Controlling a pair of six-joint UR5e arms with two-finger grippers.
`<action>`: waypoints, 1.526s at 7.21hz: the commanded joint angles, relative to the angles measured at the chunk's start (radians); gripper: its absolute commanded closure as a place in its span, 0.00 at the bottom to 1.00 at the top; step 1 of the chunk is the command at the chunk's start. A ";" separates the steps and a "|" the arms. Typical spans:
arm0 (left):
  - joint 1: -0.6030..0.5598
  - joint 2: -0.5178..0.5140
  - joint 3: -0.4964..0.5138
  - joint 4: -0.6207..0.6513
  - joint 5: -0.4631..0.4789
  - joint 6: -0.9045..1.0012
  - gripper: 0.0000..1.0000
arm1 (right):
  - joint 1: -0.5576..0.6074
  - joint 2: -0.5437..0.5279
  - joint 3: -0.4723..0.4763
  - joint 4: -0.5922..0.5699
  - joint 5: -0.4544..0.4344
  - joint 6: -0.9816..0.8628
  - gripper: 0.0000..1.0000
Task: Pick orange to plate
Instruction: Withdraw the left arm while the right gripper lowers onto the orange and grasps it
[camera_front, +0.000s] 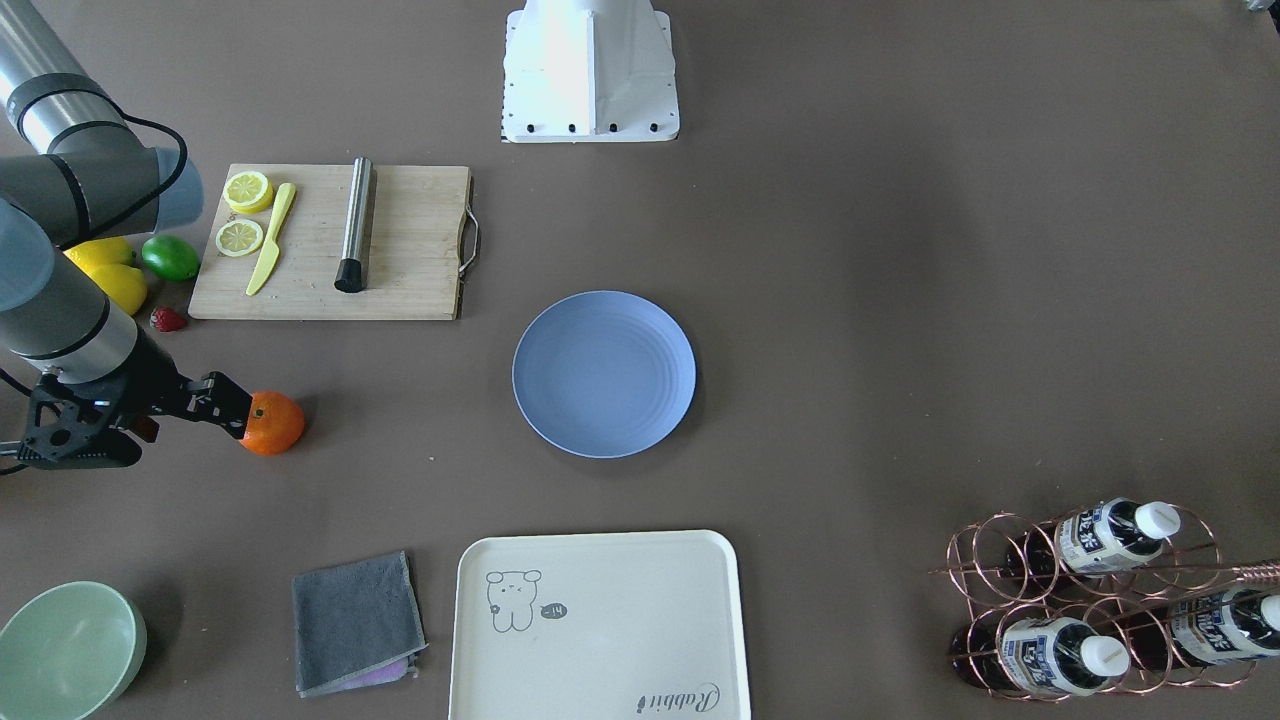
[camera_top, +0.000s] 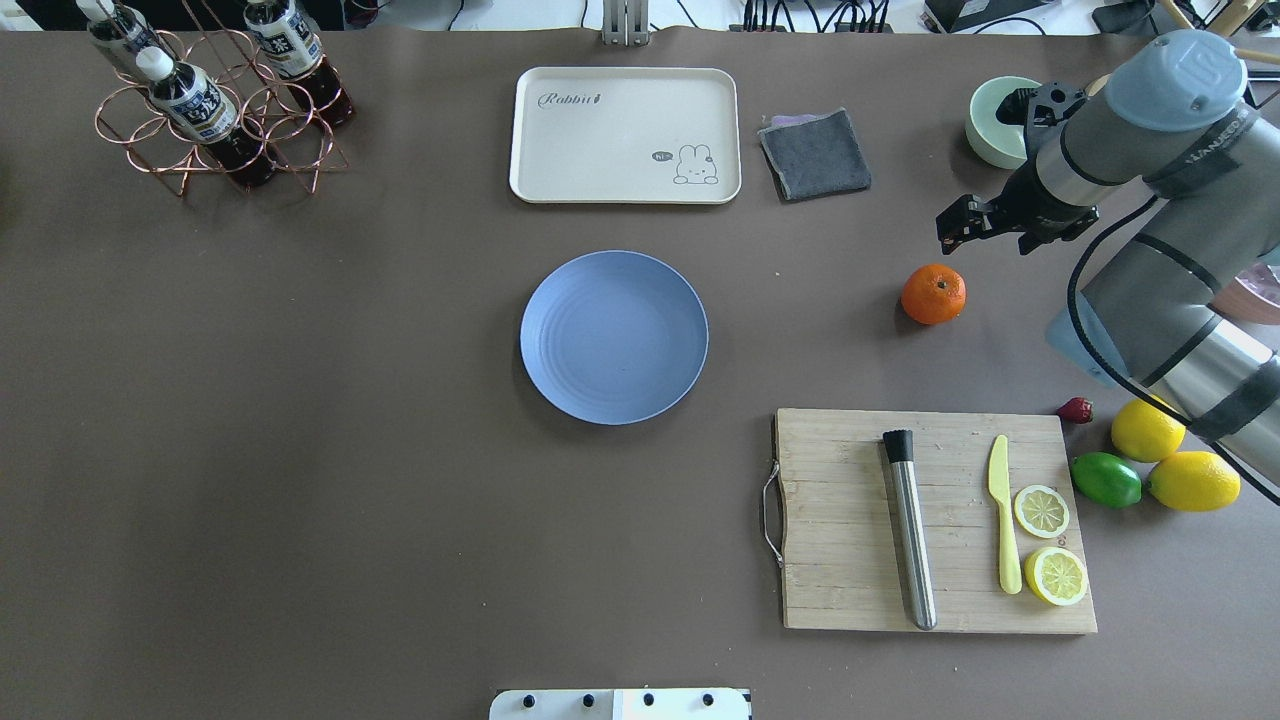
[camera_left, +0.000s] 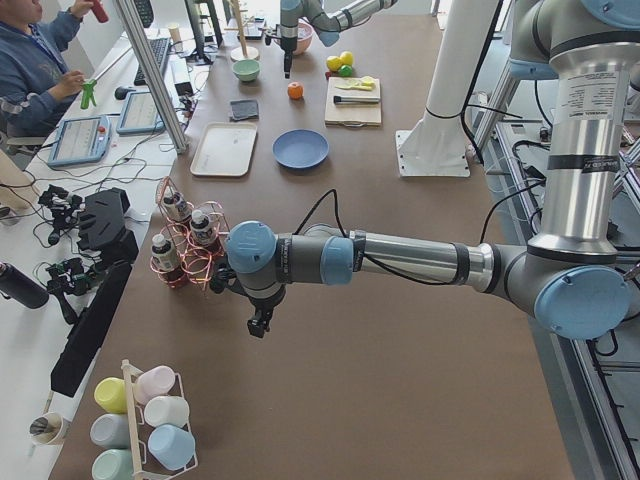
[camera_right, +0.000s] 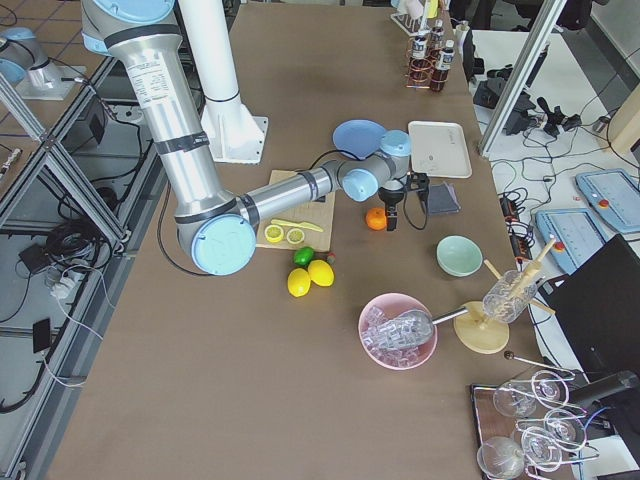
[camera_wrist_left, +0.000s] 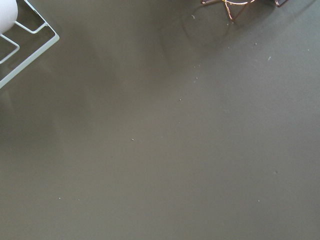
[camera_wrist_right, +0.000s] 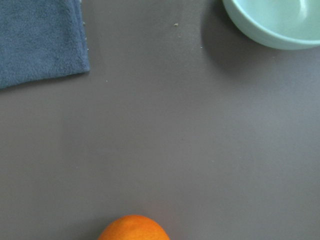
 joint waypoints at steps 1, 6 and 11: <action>-0.001 0.016 -0.002 -0.003 -0.020 0.008 0.02 | -0.053 0.028 -0.022 0.000 -0.048 0.050 0.00; -0.001 0.028 -0.004 -0.004 -0.022 0.008 0.02 | -0.102 0.020 -0.028 0.005 -0.072 0.073 0.00; -0.001 0.030 0.004 -0.004 -0.022 0.008 0.02 | -0.121 0.020 -0.054 0.023 -0.094 0.093 0.19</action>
